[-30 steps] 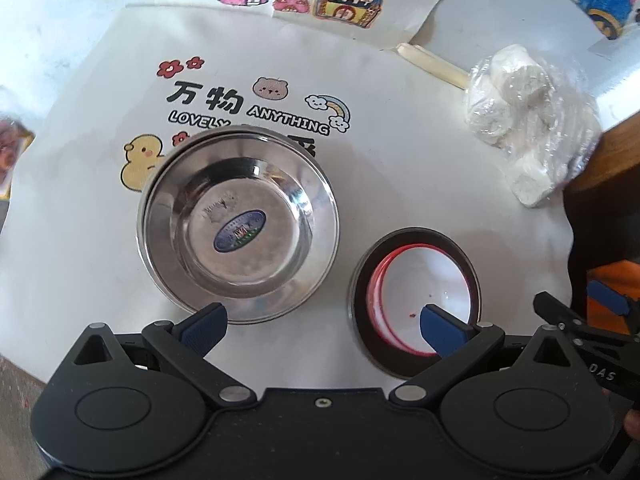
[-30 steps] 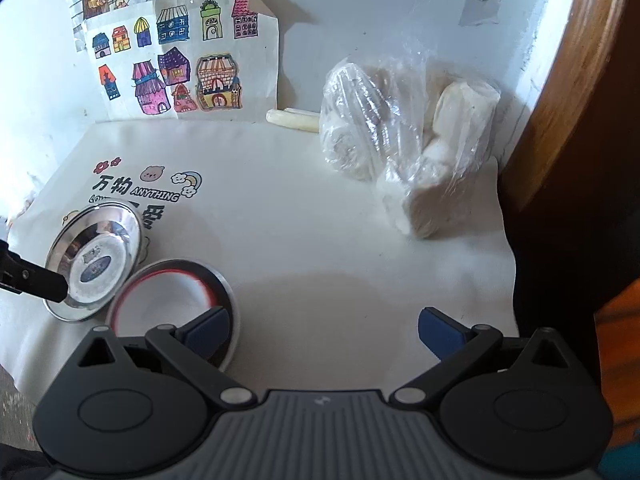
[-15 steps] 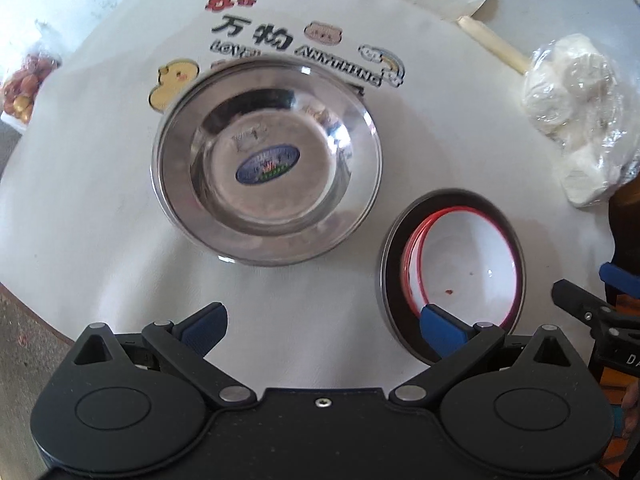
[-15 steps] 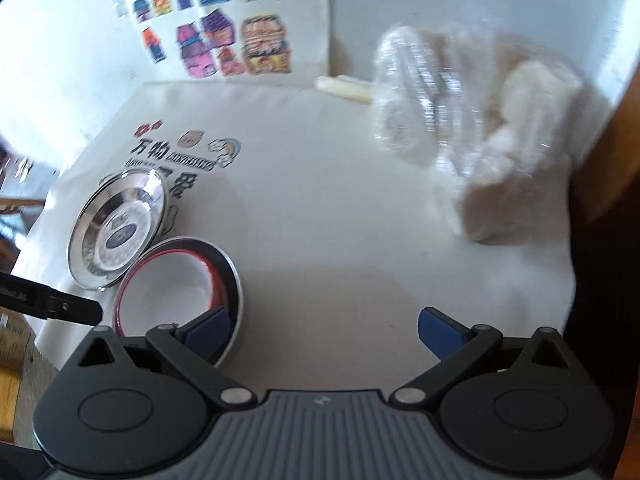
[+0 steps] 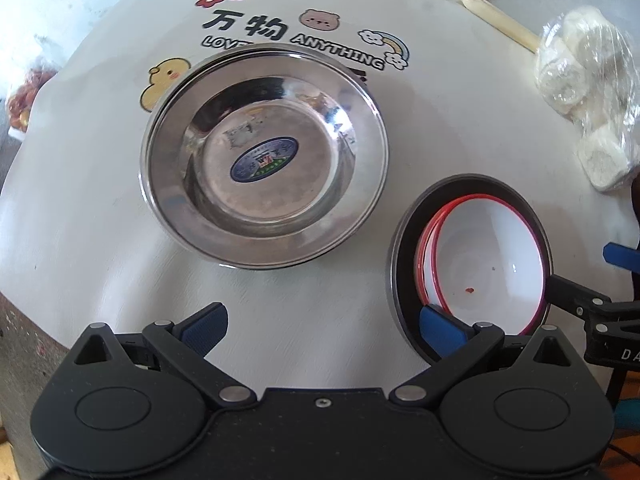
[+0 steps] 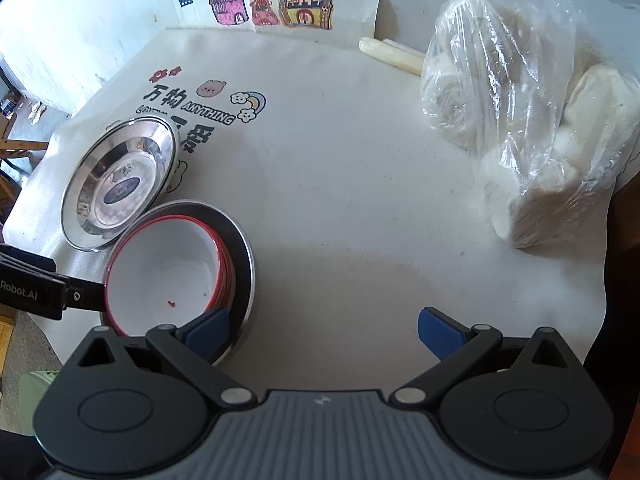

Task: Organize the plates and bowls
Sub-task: 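Move both grippers to the steel bowl rim and close on it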

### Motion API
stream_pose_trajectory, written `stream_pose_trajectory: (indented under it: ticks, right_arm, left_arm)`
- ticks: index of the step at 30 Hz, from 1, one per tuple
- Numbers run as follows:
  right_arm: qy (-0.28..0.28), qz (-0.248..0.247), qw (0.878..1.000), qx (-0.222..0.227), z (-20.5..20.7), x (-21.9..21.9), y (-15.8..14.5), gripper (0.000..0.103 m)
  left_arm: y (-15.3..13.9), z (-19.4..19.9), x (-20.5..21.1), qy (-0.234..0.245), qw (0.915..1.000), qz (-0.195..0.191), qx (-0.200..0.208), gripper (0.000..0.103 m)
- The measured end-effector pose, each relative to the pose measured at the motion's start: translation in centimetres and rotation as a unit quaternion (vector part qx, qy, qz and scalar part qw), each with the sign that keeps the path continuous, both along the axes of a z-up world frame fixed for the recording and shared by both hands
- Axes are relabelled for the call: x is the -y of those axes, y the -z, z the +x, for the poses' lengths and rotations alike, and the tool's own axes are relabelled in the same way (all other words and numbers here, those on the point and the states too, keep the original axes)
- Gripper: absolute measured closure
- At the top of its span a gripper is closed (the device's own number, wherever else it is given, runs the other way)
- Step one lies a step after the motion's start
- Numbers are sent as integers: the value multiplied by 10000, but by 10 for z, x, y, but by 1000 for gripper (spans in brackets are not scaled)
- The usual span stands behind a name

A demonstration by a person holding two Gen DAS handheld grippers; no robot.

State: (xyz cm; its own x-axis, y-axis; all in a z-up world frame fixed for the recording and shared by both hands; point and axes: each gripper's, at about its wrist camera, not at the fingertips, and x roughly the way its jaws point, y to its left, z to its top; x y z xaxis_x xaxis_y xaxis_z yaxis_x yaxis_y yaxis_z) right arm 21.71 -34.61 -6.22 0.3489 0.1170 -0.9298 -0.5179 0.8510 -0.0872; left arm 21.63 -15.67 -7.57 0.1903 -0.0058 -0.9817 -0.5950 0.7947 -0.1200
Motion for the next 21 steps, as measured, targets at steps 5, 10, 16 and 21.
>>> stream_pose_trajectory:
  ticks: [5,10,16,21]
  right_arm:
    - [-5,-52,10000,-13,-2,-3,7,1]
    - [-3,-43,10000,51,-3,-3,10,7]
    - [-97,23,9999,23,-3,-9,15,24]
    - [-116,153,9998,-44,-3,-10,16,35]
  left_arm:
    - [4,4,5,140,9998,78,-79,4]
    - [6,5,9,185,9997,113,-61,12]
    - [7,5,13,197,9998,23,81,26]
    - [7,5,15,96,9995,-151,244,44]
